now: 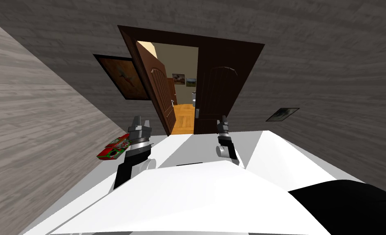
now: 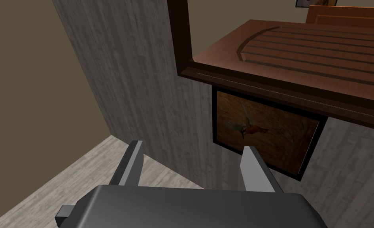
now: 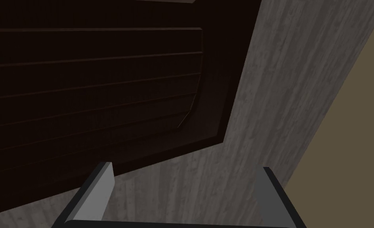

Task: Push the door open

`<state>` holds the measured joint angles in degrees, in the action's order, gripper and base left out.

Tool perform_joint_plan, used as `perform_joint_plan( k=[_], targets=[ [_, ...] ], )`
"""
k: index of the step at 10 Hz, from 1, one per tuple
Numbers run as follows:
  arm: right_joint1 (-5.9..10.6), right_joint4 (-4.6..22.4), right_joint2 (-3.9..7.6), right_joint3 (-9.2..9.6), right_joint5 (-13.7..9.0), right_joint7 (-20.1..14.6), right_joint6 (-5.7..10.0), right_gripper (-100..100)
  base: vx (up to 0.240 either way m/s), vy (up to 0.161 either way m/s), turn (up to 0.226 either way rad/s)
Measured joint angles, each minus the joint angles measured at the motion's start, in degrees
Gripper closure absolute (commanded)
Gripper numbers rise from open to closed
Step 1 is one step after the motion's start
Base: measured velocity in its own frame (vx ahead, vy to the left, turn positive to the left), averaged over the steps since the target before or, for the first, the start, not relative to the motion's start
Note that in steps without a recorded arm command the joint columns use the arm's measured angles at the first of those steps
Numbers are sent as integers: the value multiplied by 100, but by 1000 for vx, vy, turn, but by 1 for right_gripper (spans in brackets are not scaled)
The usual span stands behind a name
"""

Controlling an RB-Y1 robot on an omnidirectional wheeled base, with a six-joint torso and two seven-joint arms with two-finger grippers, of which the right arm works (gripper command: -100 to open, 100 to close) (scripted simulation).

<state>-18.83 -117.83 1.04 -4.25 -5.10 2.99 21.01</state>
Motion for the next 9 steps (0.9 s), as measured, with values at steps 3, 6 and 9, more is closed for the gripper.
perform_joint_plan(
  k=[3, 6, 9],
  targets=[
    [184, 305, 7, 8, 55, 23, -107, -100, 90, -4, 9],
    [365, 688, 20, -1, 90, 27, -90, -100, 76, -4, 10],
    [638, 1186, 60, -44, 125, 16, -130, -100, 99, -12, 14]
  ],
)
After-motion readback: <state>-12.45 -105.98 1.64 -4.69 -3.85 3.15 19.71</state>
